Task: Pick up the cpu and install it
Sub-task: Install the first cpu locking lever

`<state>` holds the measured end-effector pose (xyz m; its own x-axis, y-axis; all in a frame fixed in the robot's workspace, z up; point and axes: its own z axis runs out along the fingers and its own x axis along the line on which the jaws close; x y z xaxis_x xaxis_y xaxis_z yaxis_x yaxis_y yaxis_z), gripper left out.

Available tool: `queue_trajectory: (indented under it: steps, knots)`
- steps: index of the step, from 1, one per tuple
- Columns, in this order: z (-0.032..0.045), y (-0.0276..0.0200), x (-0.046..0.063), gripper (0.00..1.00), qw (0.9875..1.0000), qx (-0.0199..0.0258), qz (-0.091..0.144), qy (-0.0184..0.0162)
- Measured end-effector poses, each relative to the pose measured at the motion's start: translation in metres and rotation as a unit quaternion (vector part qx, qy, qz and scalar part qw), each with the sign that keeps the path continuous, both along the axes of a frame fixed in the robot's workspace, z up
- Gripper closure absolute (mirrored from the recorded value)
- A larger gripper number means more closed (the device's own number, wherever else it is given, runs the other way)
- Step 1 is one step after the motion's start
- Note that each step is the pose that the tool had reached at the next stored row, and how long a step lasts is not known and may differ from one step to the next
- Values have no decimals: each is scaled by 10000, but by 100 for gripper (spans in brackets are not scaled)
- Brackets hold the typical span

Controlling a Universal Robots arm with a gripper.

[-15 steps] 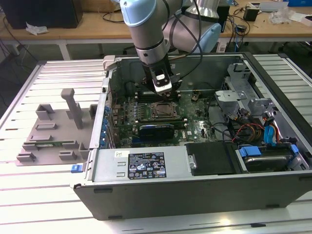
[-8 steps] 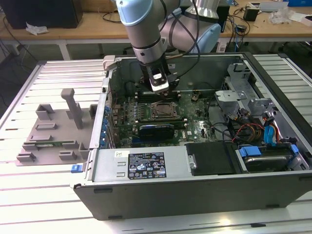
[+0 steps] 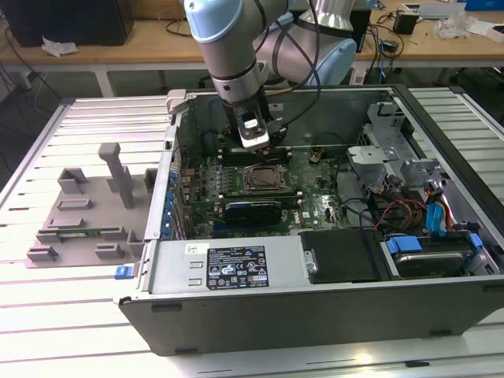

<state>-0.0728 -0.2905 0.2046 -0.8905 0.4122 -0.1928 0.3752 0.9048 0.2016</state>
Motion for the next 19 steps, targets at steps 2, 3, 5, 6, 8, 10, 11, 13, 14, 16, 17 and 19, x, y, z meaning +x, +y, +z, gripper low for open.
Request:
queue_trajectory:
  steps: [2, 3, 5, 6, 8, 10, 11, 13, 14, 16, 17, 19]
  knots:
    - [-11, 0, 0, 89, 10000, 0, -1, -7]
    - [-19, 0, 0, 89, 10000, 0, -2, -10]
    - [-42, 0, 6, 89, 10000, 0, -5, -11]
    - [-55, -1, 10, 89, 10000, 0, -8, -11]
    - [-63, -1, 18, 89, 10000, 0, -11, -11]
    - [-68, -2, 34, 89, 10000, 0, -14, -11]
    - [-70, -2, 45, 89, 10000, 0, -15, -11]
    - [-72, -3, 67, 89, 10000, 0, -17, -11]
    - [-72, -3, 78, 89, 10000, 0, -18, -11]
    - [-74, -4, 119, 89, 10000, -1, -22, -11]
    - [-76, -4, 127, 89, 10000, -1, -23, -12]
    - [-77, -4, 137, 89, 10000, 0, -24, -11]
